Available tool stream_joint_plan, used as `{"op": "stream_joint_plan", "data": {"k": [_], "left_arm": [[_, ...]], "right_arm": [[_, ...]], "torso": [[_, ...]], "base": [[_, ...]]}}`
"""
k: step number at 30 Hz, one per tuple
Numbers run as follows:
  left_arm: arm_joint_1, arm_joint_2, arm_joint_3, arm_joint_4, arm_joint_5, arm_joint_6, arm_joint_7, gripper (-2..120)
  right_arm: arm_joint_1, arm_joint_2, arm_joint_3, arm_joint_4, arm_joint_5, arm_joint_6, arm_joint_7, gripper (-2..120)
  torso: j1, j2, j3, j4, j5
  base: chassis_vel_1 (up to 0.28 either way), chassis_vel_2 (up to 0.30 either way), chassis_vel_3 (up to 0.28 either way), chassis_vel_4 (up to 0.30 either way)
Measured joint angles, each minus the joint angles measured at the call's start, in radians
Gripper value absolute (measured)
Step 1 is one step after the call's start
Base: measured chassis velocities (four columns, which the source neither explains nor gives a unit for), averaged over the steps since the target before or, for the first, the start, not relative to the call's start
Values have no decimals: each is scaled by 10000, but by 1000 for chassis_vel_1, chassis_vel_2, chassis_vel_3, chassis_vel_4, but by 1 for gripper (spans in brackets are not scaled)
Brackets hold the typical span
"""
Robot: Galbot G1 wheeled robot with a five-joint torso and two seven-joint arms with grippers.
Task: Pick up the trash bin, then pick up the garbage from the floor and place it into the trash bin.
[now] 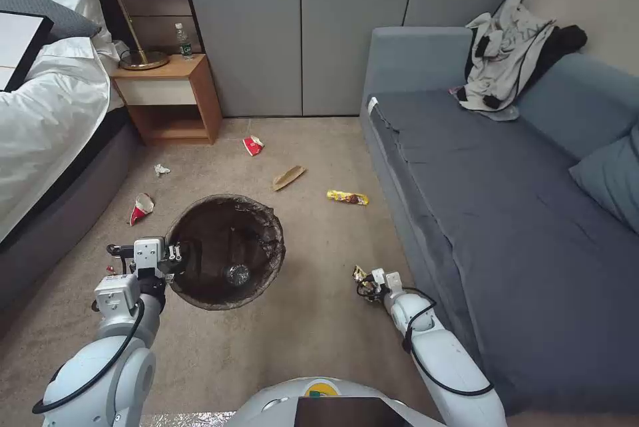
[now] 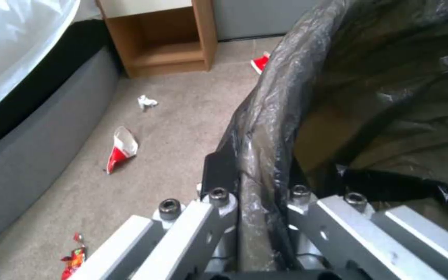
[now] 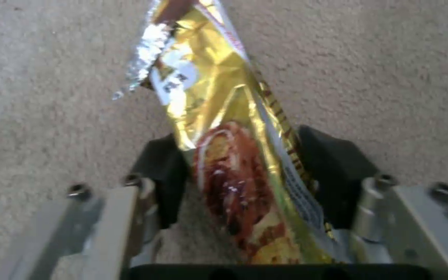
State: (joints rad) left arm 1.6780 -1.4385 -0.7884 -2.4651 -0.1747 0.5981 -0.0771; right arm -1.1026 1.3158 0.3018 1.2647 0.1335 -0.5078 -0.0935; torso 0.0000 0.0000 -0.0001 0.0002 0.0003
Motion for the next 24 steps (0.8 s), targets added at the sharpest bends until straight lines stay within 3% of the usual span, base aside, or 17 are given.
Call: {"op": "stream_joint_plan", "data": {"k": [2,6,14,18,24], "left_arm": [[-3,2,0,3,0,0,0,4],[0,10,2,7,-13,0,0,4],[6,68,-28,-9,-56,1,5,4],[-4,78,-22,-21,-72,7,5,4],[3,96,-25,-24,-104,14,7,4]], "right_arm": [[-3,-2,-3,15,0,0,13,45],[-20,-5,-10,77,-1,0,79,26],[-97,-13,72,322,3,110,169,0],[-221,-48,247,681,-45,361,216,0],[-738,-283,868,2225,46,474,167,0]], "torso": [[0,0,0,-1,0],[0,0,0,-4,-3],[0,0,0,-3,-3],[0,0,0,-2,-3],[0,0,1,-3,-3]], "base": [[0,0,0,0],[0,0,0,0],[0,0,0,0],[0,0,0,0],[0,0,0,0]]}}
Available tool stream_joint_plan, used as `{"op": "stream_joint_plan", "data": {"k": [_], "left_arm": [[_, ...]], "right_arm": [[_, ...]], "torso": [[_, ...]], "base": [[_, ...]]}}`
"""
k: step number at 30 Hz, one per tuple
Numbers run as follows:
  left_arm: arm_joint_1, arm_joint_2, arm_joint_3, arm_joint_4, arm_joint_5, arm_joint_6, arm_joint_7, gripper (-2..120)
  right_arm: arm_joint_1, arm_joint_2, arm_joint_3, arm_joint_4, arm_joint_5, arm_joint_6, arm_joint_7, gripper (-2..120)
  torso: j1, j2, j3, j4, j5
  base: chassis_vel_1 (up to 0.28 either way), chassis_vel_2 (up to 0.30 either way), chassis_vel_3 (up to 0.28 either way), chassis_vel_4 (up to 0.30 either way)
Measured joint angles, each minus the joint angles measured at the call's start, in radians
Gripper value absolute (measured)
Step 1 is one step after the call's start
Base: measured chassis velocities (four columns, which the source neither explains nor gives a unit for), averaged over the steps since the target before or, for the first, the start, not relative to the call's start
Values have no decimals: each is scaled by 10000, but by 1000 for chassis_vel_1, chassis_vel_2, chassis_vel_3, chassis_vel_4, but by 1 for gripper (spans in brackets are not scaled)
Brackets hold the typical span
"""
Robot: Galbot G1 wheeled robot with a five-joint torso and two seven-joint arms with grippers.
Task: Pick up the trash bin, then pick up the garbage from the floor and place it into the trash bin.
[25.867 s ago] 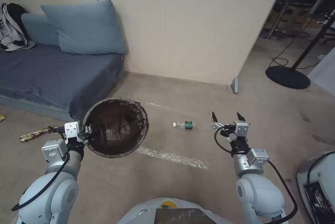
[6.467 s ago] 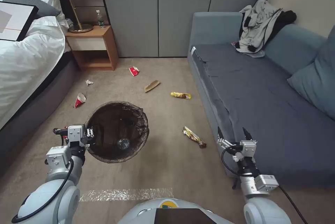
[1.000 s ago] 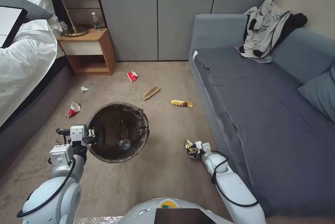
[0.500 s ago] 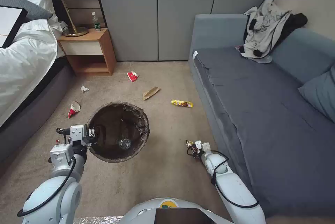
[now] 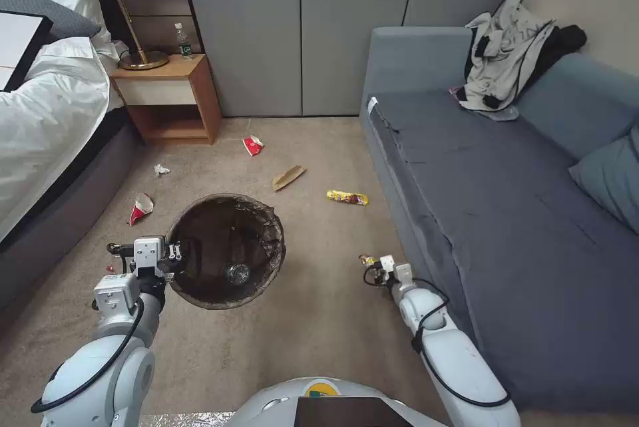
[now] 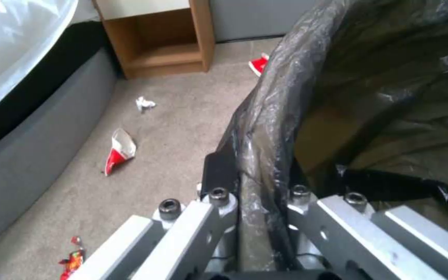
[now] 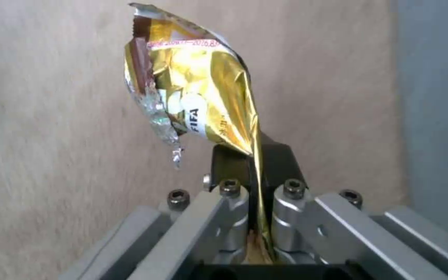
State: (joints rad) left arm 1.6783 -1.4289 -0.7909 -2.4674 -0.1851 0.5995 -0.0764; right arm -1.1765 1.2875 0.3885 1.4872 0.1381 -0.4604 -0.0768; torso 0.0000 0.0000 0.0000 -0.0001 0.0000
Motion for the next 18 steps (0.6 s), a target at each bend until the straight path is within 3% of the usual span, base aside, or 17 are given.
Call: {"op": "stream_joint_plan", "data": {"k": [9,11,15,18], "left_arm": [[2,6,12,24,-43,12,9,4],[-1,6,18,31,-45,15,10,4],[-32,11,56,89,-56,44,15,4],[-37,11,67,97,-57,53,18,4]], "right_arm": [[-625,-569,514,2917,775,-225,-128,0],[-652,-604,521,3128,851,-268,-129,0],[-818,-1121,474,4996,1504,-625,-428,0],[-765,-1305,375,5639,1807,-757,-535,0]], "torso": [[0,0,0,0,2],[0,0,-1,1,2],[-1,0,-1,0,-1],[0,0,-1,1,0]], "base": [[0,0,0,0],[0,0,0,0],[0,0,0,0],[0,0,0,0]]}}
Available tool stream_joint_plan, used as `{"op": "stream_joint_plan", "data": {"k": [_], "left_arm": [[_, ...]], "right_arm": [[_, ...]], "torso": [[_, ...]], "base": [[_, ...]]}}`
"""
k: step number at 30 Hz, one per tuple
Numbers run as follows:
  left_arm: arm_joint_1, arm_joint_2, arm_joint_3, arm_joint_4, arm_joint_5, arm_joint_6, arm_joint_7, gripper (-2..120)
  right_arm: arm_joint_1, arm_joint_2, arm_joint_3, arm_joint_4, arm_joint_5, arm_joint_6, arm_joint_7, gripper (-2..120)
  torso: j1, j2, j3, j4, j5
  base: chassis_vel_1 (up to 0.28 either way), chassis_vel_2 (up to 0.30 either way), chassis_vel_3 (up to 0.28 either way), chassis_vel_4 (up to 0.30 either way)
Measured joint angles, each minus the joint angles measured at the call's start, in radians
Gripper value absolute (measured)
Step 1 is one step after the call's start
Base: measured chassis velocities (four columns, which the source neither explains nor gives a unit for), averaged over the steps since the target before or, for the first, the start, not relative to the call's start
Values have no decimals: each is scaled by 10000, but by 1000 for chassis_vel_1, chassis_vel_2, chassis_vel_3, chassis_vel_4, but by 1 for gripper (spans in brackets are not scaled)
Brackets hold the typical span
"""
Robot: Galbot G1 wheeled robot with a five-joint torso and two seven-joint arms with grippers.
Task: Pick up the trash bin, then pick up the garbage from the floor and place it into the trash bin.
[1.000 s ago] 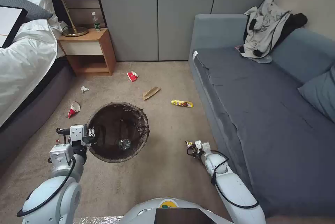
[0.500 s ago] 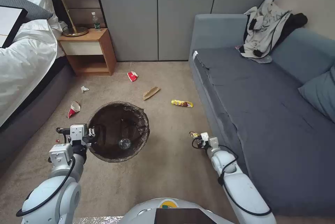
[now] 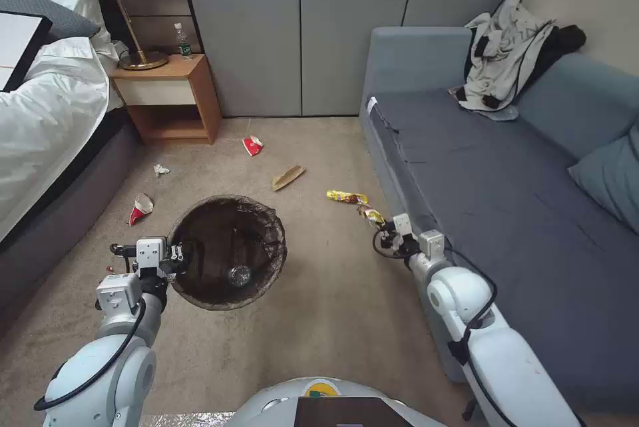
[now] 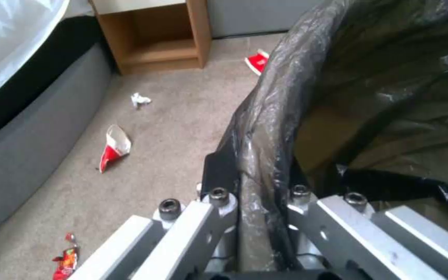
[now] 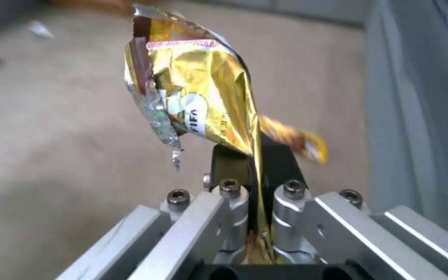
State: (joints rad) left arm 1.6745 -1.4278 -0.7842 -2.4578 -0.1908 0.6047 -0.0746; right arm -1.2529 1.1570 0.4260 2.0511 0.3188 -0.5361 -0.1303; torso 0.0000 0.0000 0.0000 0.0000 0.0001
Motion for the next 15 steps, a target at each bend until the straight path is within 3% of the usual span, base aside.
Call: {"op": "stream_joint_plan", "data": {"k": [10,15], "left_arm": [[-28,-22,122,64,78,9,5,4],[-28,-31,126,80,123,13,5,4]], "right_arm": [[880,-538,-1129,1351,674,-212,-507,0],[1706,-901,-2262,1788,1224,-409,-537,0]], "torso": [[0,0,0,1,0],[0,0,0,0,-1]], "base": [[0,0,0,0],[0,0,0,0]]}}
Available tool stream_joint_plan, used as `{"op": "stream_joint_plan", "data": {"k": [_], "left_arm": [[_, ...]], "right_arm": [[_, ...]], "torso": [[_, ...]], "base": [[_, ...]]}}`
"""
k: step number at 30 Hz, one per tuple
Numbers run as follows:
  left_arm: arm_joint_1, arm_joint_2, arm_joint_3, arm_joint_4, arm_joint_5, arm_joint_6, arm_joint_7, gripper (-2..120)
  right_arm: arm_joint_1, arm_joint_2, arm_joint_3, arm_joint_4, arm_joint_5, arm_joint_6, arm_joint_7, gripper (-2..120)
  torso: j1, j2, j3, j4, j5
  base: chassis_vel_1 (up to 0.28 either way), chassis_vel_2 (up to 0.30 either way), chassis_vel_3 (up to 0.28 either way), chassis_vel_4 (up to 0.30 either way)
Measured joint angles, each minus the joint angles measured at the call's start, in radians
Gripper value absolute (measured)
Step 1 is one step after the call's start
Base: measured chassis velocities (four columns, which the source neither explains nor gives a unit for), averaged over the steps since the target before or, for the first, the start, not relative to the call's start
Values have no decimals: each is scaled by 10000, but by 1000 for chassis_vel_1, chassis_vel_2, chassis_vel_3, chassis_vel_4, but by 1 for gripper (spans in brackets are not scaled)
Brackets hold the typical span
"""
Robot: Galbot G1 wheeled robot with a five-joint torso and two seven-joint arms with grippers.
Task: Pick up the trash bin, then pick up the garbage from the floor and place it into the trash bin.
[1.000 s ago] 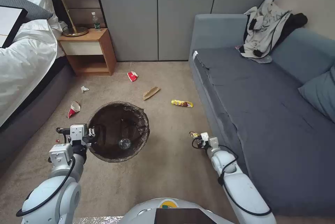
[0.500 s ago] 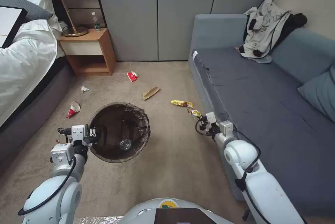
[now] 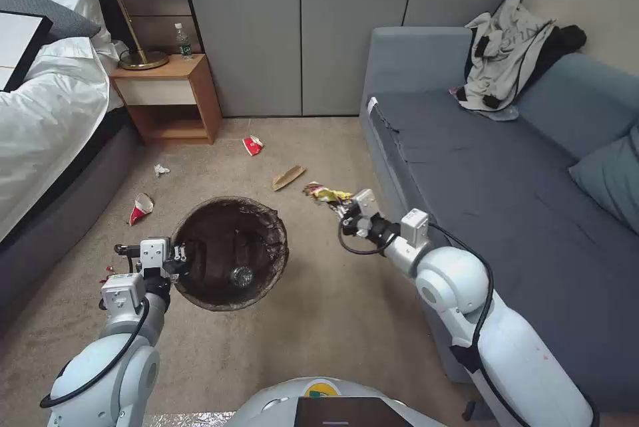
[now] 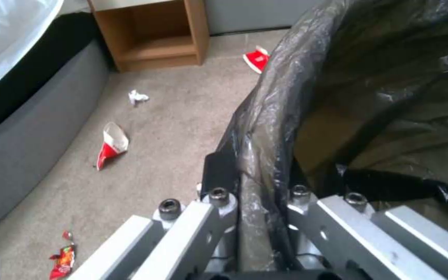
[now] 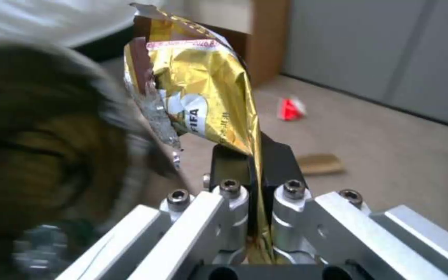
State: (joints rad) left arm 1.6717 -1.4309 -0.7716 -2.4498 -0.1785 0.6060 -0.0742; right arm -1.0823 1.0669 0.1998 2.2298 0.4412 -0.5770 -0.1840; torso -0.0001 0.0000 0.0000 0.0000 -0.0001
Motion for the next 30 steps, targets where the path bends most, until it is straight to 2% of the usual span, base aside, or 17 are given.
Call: {"op": "stream_joint_plan", "data": {"k": [3,10,24,30], "left_arm": [[-6,2,1,29,50,0,0,4],[-41,-39,69,70,154,-8,0,4],[-92,-83,142,111,277,-21,-1,4],[-103,-86,161,111,279,-22,-1,4]], "right_arm": [[706,-418,-885,215,536,-165,17,0],[1662,-686,-2155,174,843,-267,39,0],[3165,-322,-4466,-219,948,-517,276,0],[3647,-22,-5039,-581,943,-551,409,0]], "torso": [[0,0,0,1,-1],[0,0,0,-1,0],[0,0,0,0,-1],[0,0,0,-1,-1]], "base": [[0,0,0,0],[0,0,0,0],[0,0,0,0],[0,0,0,0]]}}
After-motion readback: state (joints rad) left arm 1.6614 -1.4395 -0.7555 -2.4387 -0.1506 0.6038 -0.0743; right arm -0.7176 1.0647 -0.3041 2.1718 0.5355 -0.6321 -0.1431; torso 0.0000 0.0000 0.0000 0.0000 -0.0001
